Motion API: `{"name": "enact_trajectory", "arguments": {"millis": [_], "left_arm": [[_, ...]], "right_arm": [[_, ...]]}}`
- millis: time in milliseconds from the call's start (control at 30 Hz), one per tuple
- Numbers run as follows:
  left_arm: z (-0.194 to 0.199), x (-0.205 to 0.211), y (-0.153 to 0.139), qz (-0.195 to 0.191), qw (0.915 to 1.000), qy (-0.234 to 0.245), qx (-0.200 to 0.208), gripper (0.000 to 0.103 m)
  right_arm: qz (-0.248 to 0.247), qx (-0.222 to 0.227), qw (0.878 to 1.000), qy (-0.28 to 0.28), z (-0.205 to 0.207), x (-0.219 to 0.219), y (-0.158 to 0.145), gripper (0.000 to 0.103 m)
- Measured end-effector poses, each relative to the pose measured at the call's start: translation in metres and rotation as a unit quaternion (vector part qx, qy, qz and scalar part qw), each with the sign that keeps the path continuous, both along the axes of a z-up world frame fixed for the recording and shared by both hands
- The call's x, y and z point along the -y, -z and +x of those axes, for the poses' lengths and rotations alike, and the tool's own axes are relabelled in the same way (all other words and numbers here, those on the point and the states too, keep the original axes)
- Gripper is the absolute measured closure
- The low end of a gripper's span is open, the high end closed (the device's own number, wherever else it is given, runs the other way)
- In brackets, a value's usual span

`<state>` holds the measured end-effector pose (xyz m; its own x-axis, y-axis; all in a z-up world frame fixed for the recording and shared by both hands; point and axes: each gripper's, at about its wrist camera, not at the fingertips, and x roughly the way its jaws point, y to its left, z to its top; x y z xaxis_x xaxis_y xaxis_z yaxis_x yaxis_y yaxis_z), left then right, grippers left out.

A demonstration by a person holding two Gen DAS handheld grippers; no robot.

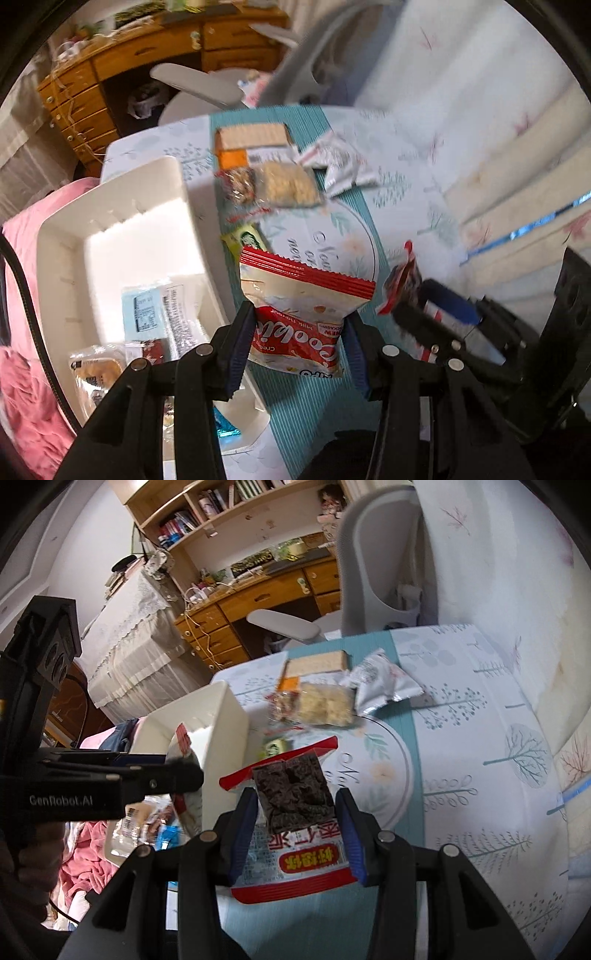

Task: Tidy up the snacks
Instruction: 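Carry the cookie packet into the tray with the left tool while the right drops the jerky packet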

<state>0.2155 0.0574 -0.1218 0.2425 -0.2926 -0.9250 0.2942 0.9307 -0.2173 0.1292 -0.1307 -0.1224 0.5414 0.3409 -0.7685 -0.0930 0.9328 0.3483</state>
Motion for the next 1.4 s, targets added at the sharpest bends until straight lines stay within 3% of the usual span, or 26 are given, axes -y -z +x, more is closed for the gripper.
{"name": "enact_trajectory", "arguments": {"millis": [167,400,867,1067,1167,1300,1400], "left_arm": [[-0.010,-0.040,-0.014,-0.037,0.9981,-0.039,0.028,0.058],[-0.021,-0.096,-0.015,-0.083,0.9924,-0.084,0.036,0.058],[-0.040,-0.185,-0.015,-0.105,0.9850,-0.118,0.069,0.058],[-0.039,-0.209,-0.013,-0.098,0.9852,-0.123,0.068,0.058],[-0.036,-0.216,-0.006,-0.096,0.9862,-0.127,0.047,0.042],[-0.036,-0.221,-0.001,-0.098,0.9860,-0.131,0.034,0.034],[-0.036,-0.219,-0.001,-0.093,0.9865,-0.131,0.033,0.030]], "right_arm": [[0.004,0.011,1.000,-0.007,-0.005,-0.026,-0.015,0.059],[0.011,0.021,1.000,-0.013,-0.013,-0.064,-0.028,0.059],[0.035,0.021,0.999,-0.016,-0.024,-0.135,-0.026,0.059],[0.043,0.016,0.999,-0.010,-0.026,-0.157,-0.021,0.058],[0.043,0.012,0.999,-0.005,-0.028,-0.163,-0.018,0.057],[0.041,0.010,0.999,0.000,-0.030,-0.168,-0.018,0.054],[0.037,0.008,0.999,0.005,-0.031,-0.169,-0.018,0.045]]}}
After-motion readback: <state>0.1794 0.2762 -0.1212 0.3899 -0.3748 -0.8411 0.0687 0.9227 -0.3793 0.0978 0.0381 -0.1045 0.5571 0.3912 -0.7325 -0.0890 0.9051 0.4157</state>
